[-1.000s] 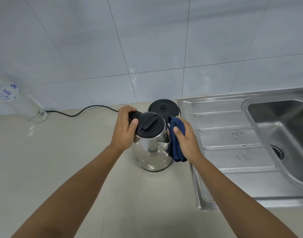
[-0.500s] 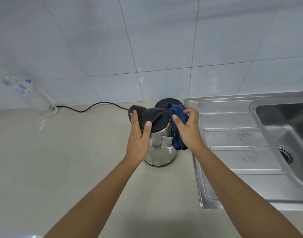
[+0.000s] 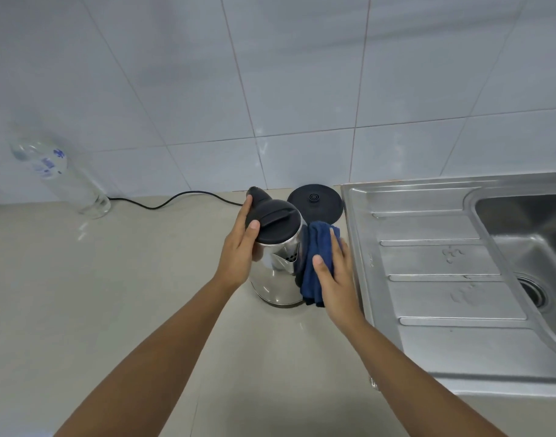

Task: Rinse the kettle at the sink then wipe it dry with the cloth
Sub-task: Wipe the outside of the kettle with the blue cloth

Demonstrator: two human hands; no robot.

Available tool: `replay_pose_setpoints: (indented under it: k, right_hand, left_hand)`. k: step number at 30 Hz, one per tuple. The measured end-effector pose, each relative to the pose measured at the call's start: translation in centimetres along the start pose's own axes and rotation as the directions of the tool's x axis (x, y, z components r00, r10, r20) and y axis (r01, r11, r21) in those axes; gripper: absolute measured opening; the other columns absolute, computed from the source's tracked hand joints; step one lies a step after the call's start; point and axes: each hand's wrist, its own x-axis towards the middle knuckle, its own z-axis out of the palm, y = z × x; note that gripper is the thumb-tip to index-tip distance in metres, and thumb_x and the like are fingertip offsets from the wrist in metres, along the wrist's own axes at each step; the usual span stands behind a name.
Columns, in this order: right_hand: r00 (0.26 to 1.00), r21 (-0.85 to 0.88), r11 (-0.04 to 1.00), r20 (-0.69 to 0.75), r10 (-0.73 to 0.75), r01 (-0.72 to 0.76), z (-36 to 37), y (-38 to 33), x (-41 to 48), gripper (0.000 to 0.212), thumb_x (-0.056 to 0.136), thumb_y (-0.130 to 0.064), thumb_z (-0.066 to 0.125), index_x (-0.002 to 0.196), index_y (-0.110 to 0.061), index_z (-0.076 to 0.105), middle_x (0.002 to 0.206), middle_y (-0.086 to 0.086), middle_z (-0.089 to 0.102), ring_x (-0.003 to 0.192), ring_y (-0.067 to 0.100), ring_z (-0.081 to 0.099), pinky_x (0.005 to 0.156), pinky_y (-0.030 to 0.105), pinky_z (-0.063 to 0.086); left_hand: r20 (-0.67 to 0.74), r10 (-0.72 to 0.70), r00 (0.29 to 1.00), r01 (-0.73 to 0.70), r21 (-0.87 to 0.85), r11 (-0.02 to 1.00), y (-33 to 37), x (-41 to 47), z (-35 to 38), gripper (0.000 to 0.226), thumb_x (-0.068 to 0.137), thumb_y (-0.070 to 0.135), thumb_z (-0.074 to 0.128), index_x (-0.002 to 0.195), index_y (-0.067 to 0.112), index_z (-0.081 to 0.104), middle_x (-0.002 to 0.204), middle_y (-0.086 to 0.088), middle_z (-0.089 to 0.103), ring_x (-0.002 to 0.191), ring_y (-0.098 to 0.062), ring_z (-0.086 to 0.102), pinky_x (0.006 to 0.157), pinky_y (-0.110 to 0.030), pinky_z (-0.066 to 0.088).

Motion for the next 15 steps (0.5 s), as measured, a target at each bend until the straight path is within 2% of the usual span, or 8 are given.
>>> replay_pose_setpoints:
  k: [3,6,8,9,11,12,14,15]
  right_hand:
    - [0.999,0.013,0.999,-0.015,-0.033,0.034,-0.4,-2.2,2.4,0.038,0.102,-0.042,0.043,0.138,-0.053,0.036,0.159,-0.011,0.025,0.132,-0.02,0.028,0.104,-0.001,0.026]
    - [0.996,0.008,0.998,0.066,-0.064,0.064,-0.7,-5.4,5.8,0.027,0.105,-0.038,0.042,0.127,-0.054,0.047,0.15,-0.009,0.04,0.121,-0.027,0.036,0.097,-0.005,0.026]
    - [0.984,-0.016,0.996,0.154,-0.084,0.088,-0.8,-6.7,7.7,0.03,0.105,-0.038,0.044,0.133,-0.045,0.052,0.143,-0.015,0.05,0.123,-0.019,0.043,0.1,-0.001,0.029]
    - [0.981,-0.023,0.996,0.177,-0.08,0.085,-0.8,-7.1,8.3,0.032,0.106,-0.036,0.044,0.135,-0.04,0.054,0.134,-0.024,0.057,0.12,-0.018,0.047,0.099,0.0,0.031]
    - [0.981,-0.018,0.999,0.19,-0.044,0.048,-1.1,-6.9,8.6,0.026,0.106,-0.032,0.044,0.123,-0.045,0.057,0.107,-0.043,0.064,0.106,-0.027,0.052,0.088,-0.004,0.036]
    - [0.983,-0.015,1.0,0.185,-0.012,0.015,-1.2,-6.1,8.4,0.025,0.107,-0.03,0.043,0.115,-0.049,0.056,0.099,-0.048,0.063,0.101,-0.028,0.053,0.082,-0.005,0.037]
    - [0.985,0.007,0.997,0.156,0.072,-0.074,-1.3,-3.6,7.0,0.025,0.107,-0.029,0.043,0.114,-0.049,0.056,0.099,-0.042,0.066,0.103,-0.019,0.059,0.079,-0.003,0.04]
    - [0.986,0.018,0.995,0.13,0.099,-0.102,-1.2,-2.0,5.9,0.025,0.107,-0.028,0.043,0.117,-0.047,0.057,0.104,-0.036,0.067,0.105,-0.013,0.061,0.08,0.0,0.042]
  left_hand:
    - [0.014,-0.015,1.0,0.015,-0.027,1.0,-0.3,0.3,-0.2,0.052,0.099,0.031,0.035,0.15,0.036,0.028,0.116,0.049,0.052,0.093,0.025,0.051,0.078,0.0,0.04]
    - [-0.01,-0.005,1.0,0.005,-0.061,0.998,-0.5,0.6,-0.1,0.054,0.095,0.028,0.034,0.148,0.034,0.032,0.12,0.049,0.051,0.097,0.025,0.05,0.081,0.001,0.038]
    - [-0.024,0.005,1.0,-0.007,-0.083,0.997,-0.7,0.7,0.0,0.058,0.091,0.031,0.036,0.149,0.031,0.034,0.126,0.048,0.048,0.111,0.021,0.048,0.086,-0.001,0.036]
    - [-0.027,0.008,1.0,-0.011,-0.094,0.996,-0.7,0.7,0.0,0.059,0.089,0.033,0.036,0.148,0.031,0.035,0.127,0.047,0.048,0.113,0.02,0.048,0.086,-0.001,0.036]
    - [-0.03,0.009,1.0,-0.012,-0.117,0.993,-0.6,0.9,-0.1,0.06,0.086,0.034,0.036,0.146,0.035,0.038,0.126,0.045,0.05,0.108,0.019,0.052,0.082,-0.004,0.041]
    - [-0.034,-0.007,0.999,0.003,-0.133,0.991,-0.5,1.0,-0.2,0.061,0.084,0.035,0.036,0.144,0.038,0.041,0.127,0.042,0.052,0.105,0.016,0.055,0.078,-0.009,0.044]
    - [-0.038,-0.063,0.997,0.055,-0.188,0.981,-0.5,1.2,-0.4,0.063,0.081,0.034,0.035,0.142,0.042,0.046,0.127,0.03,0.059,0.101,0.002,0.06,0.068,-0.023,0.047]
    - [-0.036,-0.082,0.996,0.073,-0.212,0.975,-0.5,1.1,-0.6,0.062,0.081,0.031,0.035,0.14,0.042,0.048,0.126,0.025,0.062,0.096,-0.002,0.062,0.062,-0.024,0.046]
